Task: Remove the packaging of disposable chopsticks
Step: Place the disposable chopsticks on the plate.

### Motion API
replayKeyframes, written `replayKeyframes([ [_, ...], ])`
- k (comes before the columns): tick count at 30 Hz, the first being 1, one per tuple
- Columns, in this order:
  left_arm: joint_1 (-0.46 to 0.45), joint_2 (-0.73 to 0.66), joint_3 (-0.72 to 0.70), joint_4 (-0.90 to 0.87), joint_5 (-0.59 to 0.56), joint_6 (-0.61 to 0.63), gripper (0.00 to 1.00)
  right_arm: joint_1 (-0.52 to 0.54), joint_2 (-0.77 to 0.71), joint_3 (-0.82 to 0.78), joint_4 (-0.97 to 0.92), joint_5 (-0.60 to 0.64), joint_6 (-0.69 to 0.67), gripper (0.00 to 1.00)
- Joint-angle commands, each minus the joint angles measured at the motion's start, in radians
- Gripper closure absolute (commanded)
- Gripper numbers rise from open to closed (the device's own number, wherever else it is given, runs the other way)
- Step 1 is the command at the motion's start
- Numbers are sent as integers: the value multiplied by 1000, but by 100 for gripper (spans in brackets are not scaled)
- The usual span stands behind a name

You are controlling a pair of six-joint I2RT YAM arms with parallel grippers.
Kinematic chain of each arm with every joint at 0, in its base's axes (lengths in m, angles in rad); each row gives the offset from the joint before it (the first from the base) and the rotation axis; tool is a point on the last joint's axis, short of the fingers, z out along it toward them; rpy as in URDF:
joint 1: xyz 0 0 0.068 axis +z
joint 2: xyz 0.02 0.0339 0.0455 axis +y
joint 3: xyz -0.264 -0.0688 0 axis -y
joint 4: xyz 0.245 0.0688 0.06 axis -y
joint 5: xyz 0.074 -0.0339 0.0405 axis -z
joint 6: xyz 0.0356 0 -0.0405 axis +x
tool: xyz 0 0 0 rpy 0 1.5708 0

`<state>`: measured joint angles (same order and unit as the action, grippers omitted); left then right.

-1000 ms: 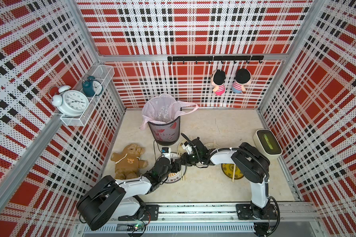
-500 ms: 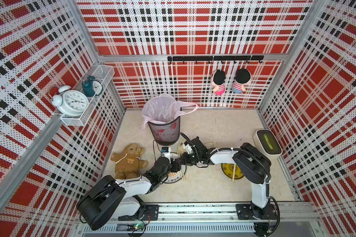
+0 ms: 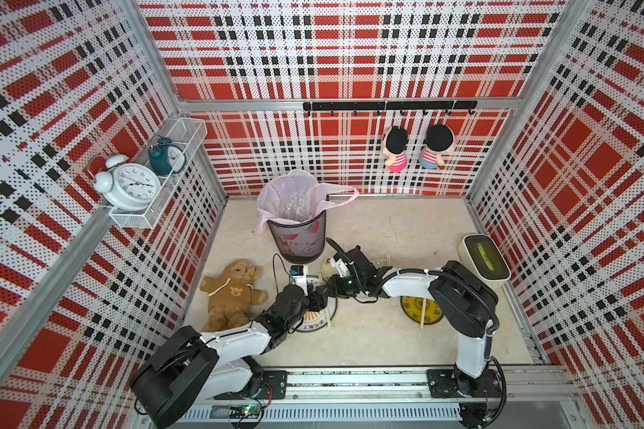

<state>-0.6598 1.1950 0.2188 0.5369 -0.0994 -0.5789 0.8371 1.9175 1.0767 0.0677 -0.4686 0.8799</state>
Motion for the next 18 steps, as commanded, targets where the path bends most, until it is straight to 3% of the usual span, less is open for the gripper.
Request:
replayKeyframes([
  [1,5,-15,-11,-38,-19,5,27,22,-52,17,-8,1,-16,67],
  [11,23,-47,-25,-47,-20,2,25,39,-85,26,-58,77,-49,66],
  [18,35,-140,-33,-71,-32,1,21,48,-195,-8,-94,190,-72,66],
])
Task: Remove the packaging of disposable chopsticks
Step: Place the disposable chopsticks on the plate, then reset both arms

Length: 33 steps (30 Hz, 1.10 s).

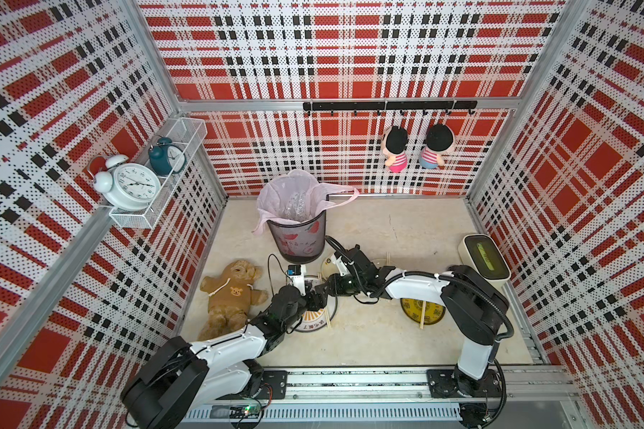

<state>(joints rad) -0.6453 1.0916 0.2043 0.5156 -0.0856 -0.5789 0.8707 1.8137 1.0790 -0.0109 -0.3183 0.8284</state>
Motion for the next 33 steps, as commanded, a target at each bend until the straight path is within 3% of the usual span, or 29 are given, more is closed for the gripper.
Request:
replayKeyframes([
  [1,22,-59,-19,-59,-49,0,20,16,-111,-18,-19,52,-24,65],
  [4,27,-149,-10,-104,-63,-4,16,16,-186,-50,-40,92,-33,64],
  [7,34,-250,12,-147,-72,4,4,16,-275,-65,-91,207,-82,57],
  [12,94,-427,78,-168,-86,64,2,3,-492,-60,-231,626,-254,34],
  [15,143,-511,133,-213,-254,92,2,-36,-611,-148,-138,828,-487,1],
  [17,175,-526,125,-165,-309,189,2,-97,-697,-267,8,907,-635,0],
  [21,255,-475,98,-85,-432,326,2,-306,-790,-422,148,863,-690,0],
  [25,322,-421,-38,169,-486,425,2,-462,-825,-645,440,829,-753,0],
  [28,350,-359,-130,358,-499,491,2,-532,-768,-782,690,854,-845,0],
  [33,461,-129,-143,518,-474,532,2,-638,-603,-822,902,795,-846,0],
])
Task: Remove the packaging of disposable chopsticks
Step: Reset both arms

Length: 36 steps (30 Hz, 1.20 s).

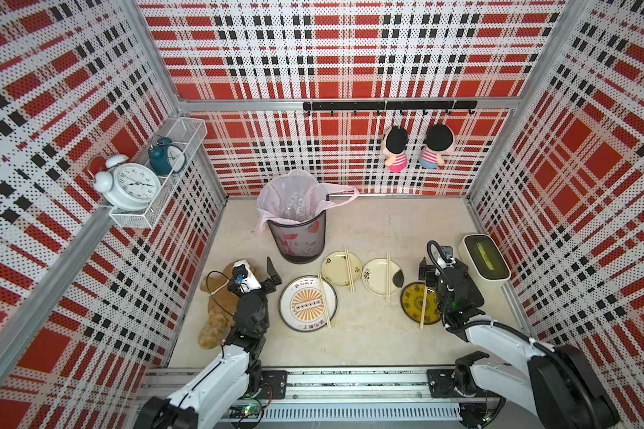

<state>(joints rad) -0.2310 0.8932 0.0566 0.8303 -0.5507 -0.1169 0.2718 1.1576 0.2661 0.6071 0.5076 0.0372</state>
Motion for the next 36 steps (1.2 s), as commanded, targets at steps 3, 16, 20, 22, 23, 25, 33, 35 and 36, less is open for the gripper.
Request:
replayKeyframes([
  [3,104,253,-44,455,35,58,2,-54,184,-62,566,-30,-100,0],
  [16,245,659,27,777,253,19,2,-141,428,-69,758,-107,-6,0],
  [20,244,646,72,655,235,13,2,-152,424,-14,649,-90,16,0],
  [22,230,682,105,663,228,28,2,-157,420,-2,621,-94,22,0],
  [23,217,689,122,648,212,42,2,-160,429,-4,641,-97,17,0],
  [25,213,682,131,611,204,42,2,-163,420,3,609,-97,30,0],
  [33,205,684,130,621,193,47,2,-166,425,-6,637,-105,22,0],
  [35,204,683,129,621,193,47,2,-166,423,-5,635,-105,22,0],
  [36,206,684,129,621,193,46,2,-166,423,-8,637,-105,21,0],
])
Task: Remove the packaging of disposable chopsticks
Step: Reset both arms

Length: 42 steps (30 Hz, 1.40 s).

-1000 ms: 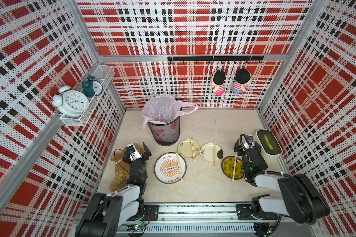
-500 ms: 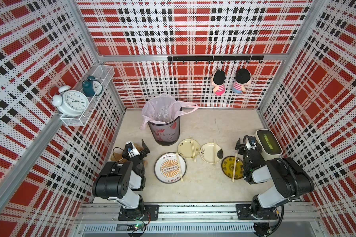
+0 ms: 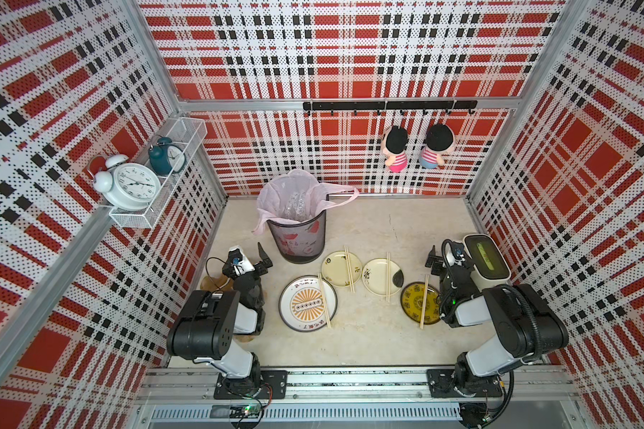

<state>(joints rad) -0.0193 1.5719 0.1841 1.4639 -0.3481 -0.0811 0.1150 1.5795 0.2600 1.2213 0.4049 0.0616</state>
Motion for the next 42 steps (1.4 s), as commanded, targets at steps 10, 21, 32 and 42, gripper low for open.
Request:
replayKeyframes([
  [10,-7,7,2,-13,-9,11,2,-48,-8,15,-30,-89,20,0],
  [21,-6,7,2,-11,-9,11,2,-49,-361,7,-316,-137,43,0],
  [32,-7,4,2,-11,-9,12,2,-51,-94,-13,-82,-72,47,0],
  [42,-13,6,9,-23,-15,25,2,-54,1,12,-8,-85,26,0],
])
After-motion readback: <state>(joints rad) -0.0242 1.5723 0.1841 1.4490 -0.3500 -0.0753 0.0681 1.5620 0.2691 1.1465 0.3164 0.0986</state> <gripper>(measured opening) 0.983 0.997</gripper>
